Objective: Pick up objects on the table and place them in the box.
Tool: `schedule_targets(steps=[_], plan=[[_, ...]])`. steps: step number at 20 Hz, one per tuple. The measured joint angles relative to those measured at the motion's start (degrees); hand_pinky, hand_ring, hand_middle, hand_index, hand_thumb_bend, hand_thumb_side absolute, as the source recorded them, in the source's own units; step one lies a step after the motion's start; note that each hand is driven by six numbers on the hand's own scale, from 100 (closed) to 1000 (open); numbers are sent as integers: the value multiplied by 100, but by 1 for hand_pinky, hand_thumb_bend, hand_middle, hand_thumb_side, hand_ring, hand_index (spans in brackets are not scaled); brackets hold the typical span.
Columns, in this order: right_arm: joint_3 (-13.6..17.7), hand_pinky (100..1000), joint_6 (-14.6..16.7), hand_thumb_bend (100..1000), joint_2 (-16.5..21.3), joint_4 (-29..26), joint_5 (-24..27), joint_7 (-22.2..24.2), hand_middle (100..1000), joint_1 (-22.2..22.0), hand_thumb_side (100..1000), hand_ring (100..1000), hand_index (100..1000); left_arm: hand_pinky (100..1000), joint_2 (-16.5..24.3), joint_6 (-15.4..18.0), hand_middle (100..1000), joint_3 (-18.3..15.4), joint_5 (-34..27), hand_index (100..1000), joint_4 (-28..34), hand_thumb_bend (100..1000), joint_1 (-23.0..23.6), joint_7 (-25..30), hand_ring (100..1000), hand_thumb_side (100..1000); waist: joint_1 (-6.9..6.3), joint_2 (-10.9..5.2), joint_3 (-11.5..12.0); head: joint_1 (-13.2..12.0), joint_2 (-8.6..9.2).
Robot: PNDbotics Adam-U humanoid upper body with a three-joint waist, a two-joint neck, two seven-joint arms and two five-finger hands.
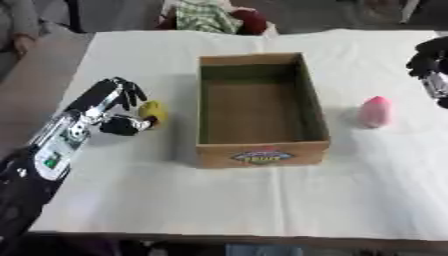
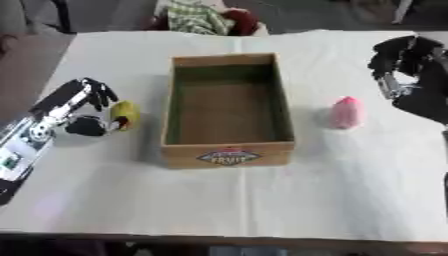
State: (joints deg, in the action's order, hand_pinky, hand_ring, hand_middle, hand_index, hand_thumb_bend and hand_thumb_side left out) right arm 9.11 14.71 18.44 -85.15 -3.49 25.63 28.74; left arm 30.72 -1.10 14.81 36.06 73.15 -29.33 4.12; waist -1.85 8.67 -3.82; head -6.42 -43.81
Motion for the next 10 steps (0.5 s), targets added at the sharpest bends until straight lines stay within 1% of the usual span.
schedule_targets(steps=[5, 10], plan=[[0, 606, -6, 100, -5, 0, 0, 9, 571, 0, 267, 636, 715, 683, 0, 48, 529, 4, 391, 713, -8, 496, -11, -150, 552, 306, -2, 0, 0, 0, 0], [0, 606, 0, 100, -5, 0, 0, 16, 570, 0, 259, 636, 715, 689, 0, 196, 558, 37, 752, 732, -46, 516, -16, 67, 568, 336, 0, 0, -2, 0, 0]])
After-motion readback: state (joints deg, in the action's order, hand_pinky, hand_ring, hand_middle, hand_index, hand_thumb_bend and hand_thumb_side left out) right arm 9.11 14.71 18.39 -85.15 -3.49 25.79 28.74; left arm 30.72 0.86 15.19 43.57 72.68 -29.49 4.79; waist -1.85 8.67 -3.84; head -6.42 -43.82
